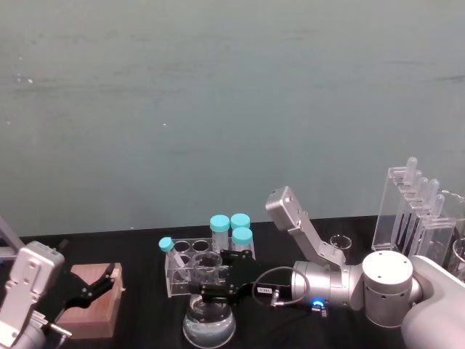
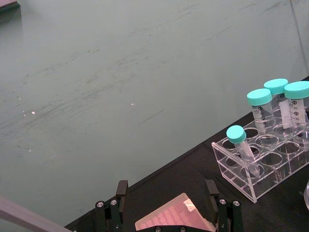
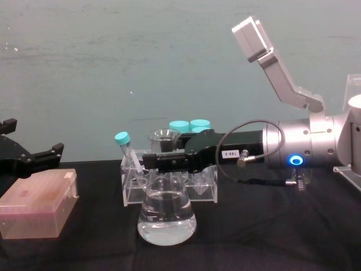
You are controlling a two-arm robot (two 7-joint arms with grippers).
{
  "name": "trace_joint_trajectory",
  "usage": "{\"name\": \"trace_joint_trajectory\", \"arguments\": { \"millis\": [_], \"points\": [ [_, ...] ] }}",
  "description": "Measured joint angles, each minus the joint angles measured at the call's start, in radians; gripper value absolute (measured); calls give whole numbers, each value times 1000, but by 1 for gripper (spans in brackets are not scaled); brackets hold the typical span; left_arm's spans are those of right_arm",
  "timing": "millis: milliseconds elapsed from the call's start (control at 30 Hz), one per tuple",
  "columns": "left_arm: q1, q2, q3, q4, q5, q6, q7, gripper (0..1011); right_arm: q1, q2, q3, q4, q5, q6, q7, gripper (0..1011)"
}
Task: Place the experimental apparatus aside using one hand.
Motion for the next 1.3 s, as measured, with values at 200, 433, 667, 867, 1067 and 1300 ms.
{"name": "trace_joint_trajectory", "arguments": {
  "millis": [200, 433, 667, 867, 1067, 1300],
  "points": [
    [0, 0, 0, 0, 0, 0, 0, 1000, 0, 0, 0, 0, 0, 0, 0, 574],
    [0, 0, 0, 0, 0, 0, 0, 1000, 0, 0, 0, 0, 0, 0, 0, 450],
    [0, 0, 0, 0, 0, 0, 0, 1000, 0, 0, 0, 0, 0, 0, 0, 450],
    [0, 0, 0, 0, 0, 0, 0, 1000, 0, 0, 0, 0, 0, 0, 0, 451],
    [0, 0, 0, 0, 0, 0, 0, 1000, 0, 3, 1, -3, -3, 1, -3, 450],
    [0, 0, 0, 0, 0, 0, 0, 1000, -5, 9, 5, -15, -6, 5, -14, 450]
  ]
}}
